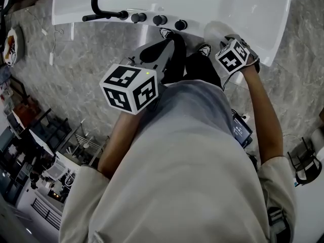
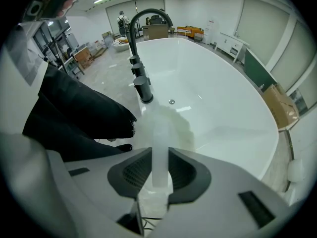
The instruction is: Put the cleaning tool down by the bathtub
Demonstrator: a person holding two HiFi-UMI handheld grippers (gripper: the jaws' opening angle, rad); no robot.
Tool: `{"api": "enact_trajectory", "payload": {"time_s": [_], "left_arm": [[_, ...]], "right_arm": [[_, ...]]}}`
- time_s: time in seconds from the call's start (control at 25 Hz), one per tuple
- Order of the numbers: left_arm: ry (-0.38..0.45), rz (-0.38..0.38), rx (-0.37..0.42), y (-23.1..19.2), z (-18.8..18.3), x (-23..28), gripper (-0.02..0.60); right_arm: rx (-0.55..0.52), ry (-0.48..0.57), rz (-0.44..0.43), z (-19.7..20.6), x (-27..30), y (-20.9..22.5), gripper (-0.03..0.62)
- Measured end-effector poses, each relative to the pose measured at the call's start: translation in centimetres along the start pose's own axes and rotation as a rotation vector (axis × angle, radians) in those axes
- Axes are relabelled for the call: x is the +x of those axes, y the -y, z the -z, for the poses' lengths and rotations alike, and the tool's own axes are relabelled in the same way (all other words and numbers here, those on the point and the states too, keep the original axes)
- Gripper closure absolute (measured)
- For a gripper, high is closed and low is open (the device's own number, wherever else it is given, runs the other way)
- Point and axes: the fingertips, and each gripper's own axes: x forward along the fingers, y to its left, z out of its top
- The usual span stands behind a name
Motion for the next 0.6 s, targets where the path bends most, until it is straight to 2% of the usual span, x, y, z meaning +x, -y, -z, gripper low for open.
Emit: {"api": "enact_trajectory", "payload": {"time_s": [0.24,0.6], "left_arm": [[-0.002,-0.009,-0.006,0.0,0.0,-0.1,0.578],[-0.015,-0.01,-0.029,-0.1,0.3,0.2,0.578]], "right_arm": [[-0.068,0.02,0.001,-0.4,0.4,0.1,0.51],[-0.113,0.009,-0.017,-0.6,1.4,-0.3,0.511]]}}
